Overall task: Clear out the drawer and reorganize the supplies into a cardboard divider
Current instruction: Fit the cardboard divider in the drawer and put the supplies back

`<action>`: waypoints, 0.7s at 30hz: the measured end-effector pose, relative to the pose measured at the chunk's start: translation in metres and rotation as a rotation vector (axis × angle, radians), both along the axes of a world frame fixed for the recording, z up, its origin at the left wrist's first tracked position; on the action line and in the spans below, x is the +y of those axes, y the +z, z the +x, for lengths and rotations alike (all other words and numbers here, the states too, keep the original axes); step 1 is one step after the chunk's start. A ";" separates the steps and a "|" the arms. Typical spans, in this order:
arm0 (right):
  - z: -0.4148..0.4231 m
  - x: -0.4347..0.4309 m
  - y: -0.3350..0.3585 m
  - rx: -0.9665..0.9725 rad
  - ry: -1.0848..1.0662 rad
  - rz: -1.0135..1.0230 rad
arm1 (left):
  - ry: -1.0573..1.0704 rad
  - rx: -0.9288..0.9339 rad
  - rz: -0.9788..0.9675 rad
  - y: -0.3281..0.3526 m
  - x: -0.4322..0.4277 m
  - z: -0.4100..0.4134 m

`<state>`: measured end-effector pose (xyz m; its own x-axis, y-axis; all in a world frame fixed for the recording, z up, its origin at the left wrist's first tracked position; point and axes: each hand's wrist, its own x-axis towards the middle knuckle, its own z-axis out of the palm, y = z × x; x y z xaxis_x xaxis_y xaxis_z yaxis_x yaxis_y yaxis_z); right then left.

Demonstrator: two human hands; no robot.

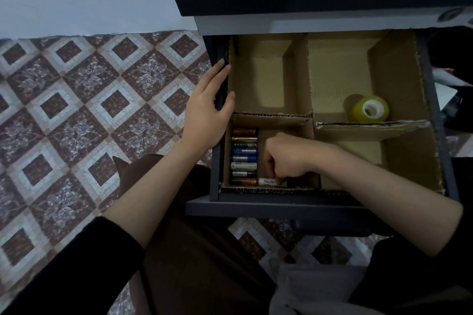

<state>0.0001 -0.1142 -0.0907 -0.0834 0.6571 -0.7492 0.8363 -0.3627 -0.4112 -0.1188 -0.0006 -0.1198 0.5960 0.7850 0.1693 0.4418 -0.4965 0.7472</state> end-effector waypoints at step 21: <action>0.002 -0.009 0.011 0.070 -0.089 0.139 | 0.006 0.052 0.100 0.001 -0.001 0.000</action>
